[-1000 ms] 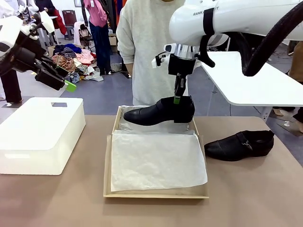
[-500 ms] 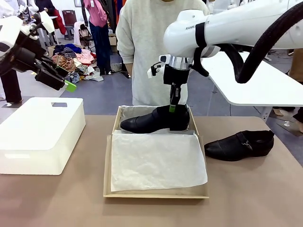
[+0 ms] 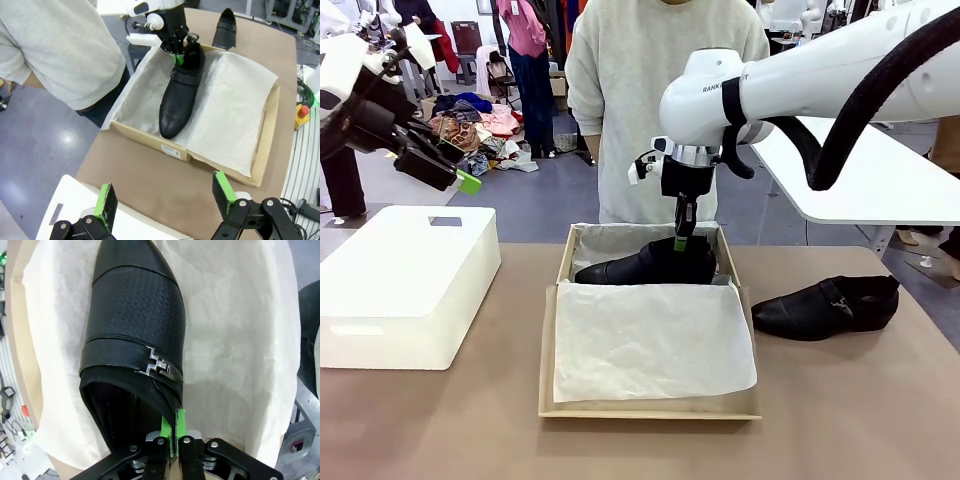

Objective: Pack the shoes into the box.
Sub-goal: Place one shoe of the Shoes into the Shoes Box.

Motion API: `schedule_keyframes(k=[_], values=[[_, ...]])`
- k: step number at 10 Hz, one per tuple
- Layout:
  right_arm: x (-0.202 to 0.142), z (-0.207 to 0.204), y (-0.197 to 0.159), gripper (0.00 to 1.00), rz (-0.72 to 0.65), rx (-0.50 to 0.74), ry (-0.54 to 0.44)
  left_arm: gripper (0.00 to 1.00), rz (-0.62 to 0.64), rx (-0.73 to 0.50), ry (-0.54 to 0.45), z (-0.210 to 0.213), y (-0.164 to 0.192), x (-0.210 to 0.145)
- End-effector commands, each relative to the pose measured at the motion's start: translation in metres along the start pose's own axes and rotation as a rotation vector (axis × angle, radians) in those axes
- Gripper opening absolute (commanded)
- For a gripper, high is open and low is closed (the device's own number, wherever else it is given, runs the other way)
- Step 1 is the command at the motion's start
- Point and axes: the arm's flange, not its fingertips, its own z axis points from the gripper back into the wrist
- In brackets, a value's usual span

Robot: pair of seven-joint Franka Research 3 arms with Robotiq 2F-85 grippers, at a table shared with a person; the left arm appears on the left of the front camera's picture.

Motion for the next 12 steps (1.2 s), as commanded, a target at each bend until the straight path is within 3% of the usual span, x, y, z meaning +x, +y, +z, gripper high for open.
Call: schedule_keyframes(k=[1, 7, 12], values=[[0.001, -0.007, -0.005, 0.0, 0.009, -0.032, -0.013, 1.0, -0.013, -0.013, -0.015, 0.0, 0.001, -0.001], [0.002, -0.031, -0.013, 0.02, 0.005, 0.023, 0.017, 1.0, -0.013, -0.013, -0.015, 0.0, 0.001, -0.001], [-0.001, -0.013, -0.01, 1.0, -0.002, 0.018, -0.015, 1.0, -0.013, -0.013, -0.015, 0.0, 0.001, -0.001]])
